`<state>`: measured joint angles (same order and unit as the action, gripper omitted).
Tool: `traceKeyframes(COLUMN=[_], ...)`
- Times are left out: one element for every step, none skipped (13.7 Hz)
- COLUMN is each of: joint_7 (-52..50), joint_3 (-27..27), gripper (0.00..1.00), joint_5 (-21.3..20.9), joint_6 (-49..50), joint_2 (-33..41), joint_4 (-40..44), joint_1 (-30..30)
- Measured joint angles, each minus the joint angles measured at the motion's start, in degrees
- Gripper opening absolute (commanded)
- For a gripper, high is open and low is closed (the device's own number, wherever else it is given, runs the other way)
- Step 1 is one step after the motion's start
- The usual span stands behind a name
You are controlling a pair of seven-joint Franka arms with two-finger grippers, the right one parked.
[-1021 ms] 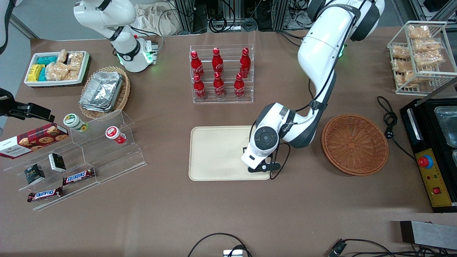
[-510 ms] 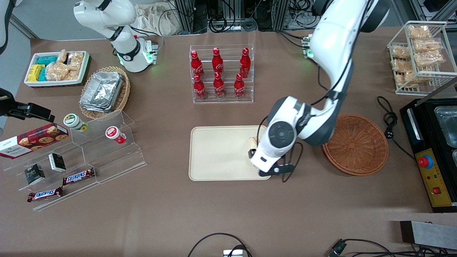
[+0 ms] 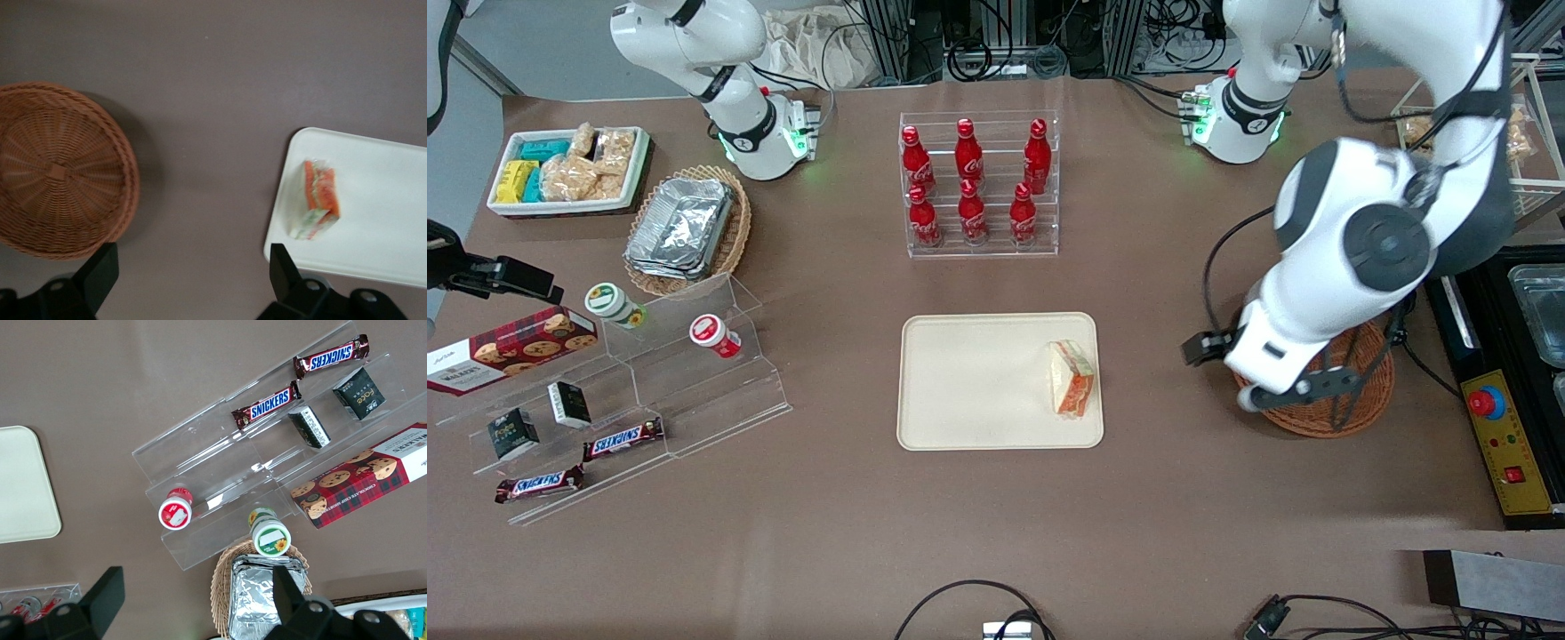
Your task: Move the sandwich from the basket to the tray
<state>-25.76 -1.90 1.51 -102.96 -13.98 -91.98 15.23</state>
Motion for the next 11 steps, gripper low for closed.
traceKeyframes(joint_7=[3.1, 6.8, 11.1, 15.5, 19.3, 22.6, 25.6, 28.5, 31.3, 33.2, 34.1], joint_3=[1.1, 2.4, 3.6, 4.4, 4.7, 4.8, 4.9, 5.0, 5.0, 5.0, 4.8], gripper=[1.0, 1.0, 1.0, 1.0, 1.0, 1.0, 1.0, 1.0, 1.0, 1.0, 1.0], joint_5=[0.0, 0.0, 0.0, 0.0, 0.0, 0.0, 0.0, -0.1, -0.7, -2.4, -4.0], joint_6=[-1.2, -1.5, -1.0, 0.2, 1.7, 2.9, 4.1, 5.4, 7.0, 8.9, 10.7], joint_2=[3.7, 7.1, 9.9, 11.7, 12.7, 13.3, 13.3, 13.0, 12.2, 10.9, 9.3], joint_4=[-4.7, -8.7, -11.6, -13.1, -13.4, -13.2, -12.3, -10.9, -8.9, -6.5, -3.7], joint_1=[-0.6, -1.1, -1.8, -3.1, -5.0, -7.0, -8.6, -9.7, -10.4, -10.6, -10.6])
